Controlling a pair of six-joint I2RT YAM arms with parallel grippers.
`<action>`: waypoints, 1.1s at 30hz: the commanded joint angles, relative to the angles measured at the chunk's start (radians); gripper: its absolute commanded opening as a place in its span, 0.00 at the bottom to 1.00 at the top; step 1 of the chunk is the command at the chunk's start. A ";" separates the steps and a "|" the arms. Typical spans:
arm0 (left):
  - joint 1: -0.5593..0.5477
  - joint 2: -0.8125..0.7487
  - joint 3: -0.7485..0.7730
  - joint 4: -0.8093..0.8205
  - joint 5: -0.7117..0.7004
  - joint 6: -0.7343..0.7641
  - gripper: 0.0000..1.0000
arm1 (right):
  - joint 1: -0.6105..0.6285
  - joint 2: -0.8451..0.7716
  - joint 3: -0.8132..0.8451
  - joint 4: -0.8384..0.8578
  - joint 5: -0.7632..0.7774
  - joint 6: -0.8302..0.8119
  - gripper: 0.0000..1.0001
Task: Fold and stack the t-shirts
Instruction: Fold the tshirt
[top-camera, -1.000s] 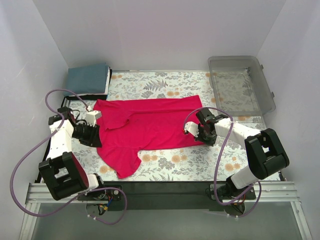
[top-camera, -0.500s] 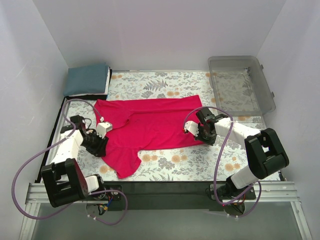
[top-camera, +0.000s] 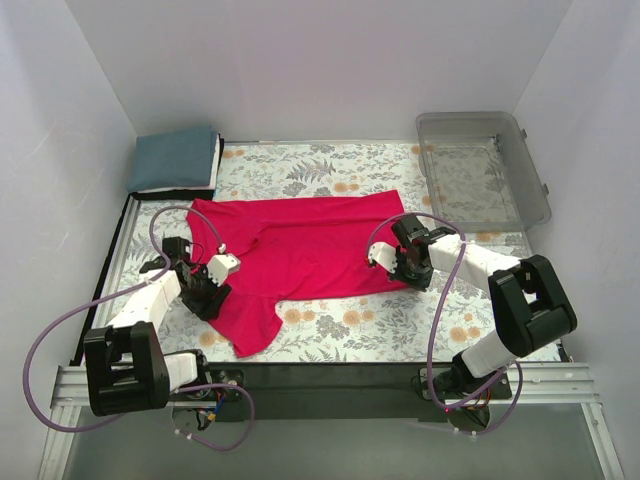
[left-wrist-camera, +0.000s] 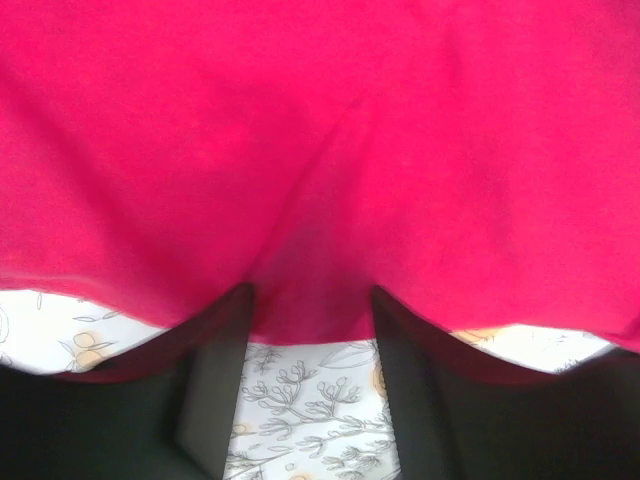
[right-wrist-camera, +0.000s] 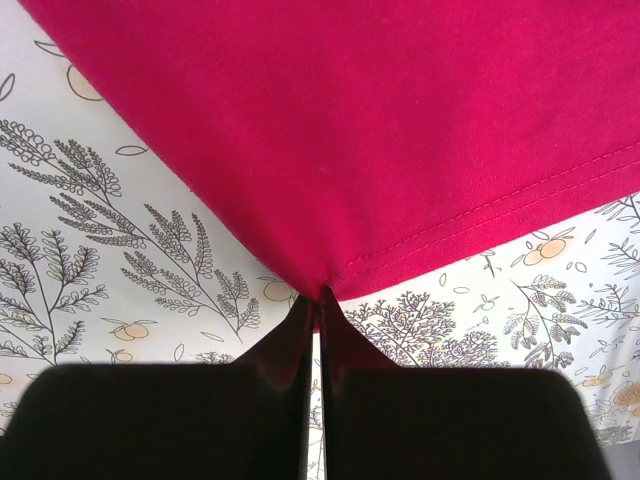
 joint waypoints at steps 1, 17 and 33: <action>-0.006 0.033 -0.070 0.106 -0.084 0.003 0.44 | -0.004 0.006 0.029 -0.023 -0.015 -0.002 0.01; 0.007 -0.133 0.106 -0.270 -0.012 0.014 0.00 | -0.016 -0.195 -0.012 -0.125 -0.027 -0.031 0.01; 0.036 0.090 0.459 -0.275 0.062 -0.076 0.00 | -0.113 -0.053 0.236 -0.170 -0.038 -0.123 0.01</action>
